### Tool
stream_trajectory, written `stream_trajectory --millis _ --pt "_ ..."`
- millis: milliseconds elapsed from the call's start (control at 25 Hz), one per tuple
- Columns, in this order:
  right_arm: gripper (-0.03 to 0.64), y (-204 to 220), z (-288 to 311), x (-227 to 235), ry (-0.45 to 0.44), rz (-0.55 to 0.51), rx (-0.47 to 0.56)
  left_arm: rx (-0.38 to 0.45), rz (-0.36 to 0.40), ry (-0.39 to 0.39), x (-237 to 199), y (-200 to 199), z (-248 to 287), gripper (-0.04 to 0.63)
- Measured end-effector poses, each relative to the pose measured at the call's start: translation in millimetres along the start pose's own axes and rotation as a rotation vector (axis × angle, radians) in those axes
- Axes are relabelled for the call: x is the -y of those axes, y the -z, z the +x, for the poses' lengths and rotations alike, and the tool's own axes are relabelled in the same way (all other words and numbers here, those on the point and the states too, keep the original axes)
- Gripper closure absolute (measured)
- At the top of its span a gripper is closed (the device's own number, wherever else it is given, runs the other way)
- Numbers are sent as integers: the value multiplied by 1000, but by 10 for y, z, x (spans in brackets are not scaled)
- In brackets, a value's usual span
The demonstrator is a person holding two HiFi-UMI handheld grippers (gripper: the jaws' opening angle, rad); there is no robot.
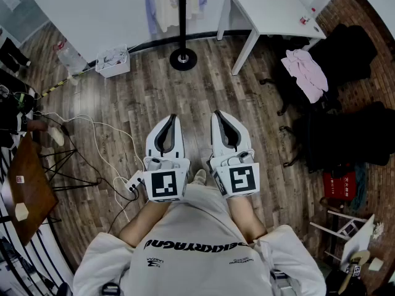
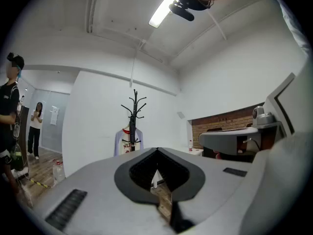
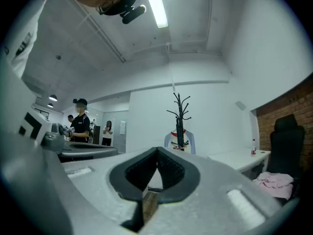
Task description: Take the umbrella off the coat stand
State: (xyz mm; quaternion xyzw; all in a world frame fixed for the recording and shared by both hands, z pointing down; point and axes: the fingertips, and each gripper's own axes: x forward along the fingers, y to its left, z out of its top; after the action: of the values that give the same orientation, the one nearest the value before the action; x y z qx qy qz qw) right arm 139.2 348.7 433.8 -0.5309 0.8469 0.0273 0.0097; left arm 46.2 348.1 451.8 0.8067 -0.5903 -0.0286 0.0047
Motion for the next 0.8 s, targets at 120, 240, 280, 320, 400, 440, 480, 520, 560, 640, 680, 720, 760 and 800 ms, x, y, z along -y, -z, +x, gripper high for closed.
stream_trajectory --millis 120,240,280,320,400,440,480,520,560,640,680,720,760,800 --pt "626 -19 -46 43 -1 11 2 0 5 -4 60 -32 -16 598" --pt "626 5 -66 123 -9 63 7 -9 0 -10 127 -22 7 598" --pt "626 23 -74 157 -13 78 6 -13 1 -12 157 -11 21 598" --pt "625 38 -84 196 -16 85 6 -15 4 -12 193 -6 35 597" --pt "626 64 -118 292 -15 83 10 -9 15 -11 282 0 52 597" --pt "626 83 -140 345 -12 81 13 -3 22 -10 330 8 52 597" --pt "625 112 -160 398 -8 80 14 1 27 -10 374 28 49 598" --pt "624 143 -174 445 -5 81 12 1 31 -10 412 60 46 597" --pt "624 170 -181 484 -5 83 8 -4 35 -11 443 97 43 597" --pt "626 207 -176 540 -9 85 3 -20 36 -16 478 173 60 597" --pt "625 216 -166 564 -12 87 2 -29 35 -19 486 201 81 597" --pt "626 214 -158 583 -14 85 2 -35 34 -23 492 219 101 598" --pt "626 208 -156 594 -16 81 2 -35 33 -26 498 235 112 597" --pt "624 210 -154 598 -18 77 2 -33 32 -28 503 250 119 597"
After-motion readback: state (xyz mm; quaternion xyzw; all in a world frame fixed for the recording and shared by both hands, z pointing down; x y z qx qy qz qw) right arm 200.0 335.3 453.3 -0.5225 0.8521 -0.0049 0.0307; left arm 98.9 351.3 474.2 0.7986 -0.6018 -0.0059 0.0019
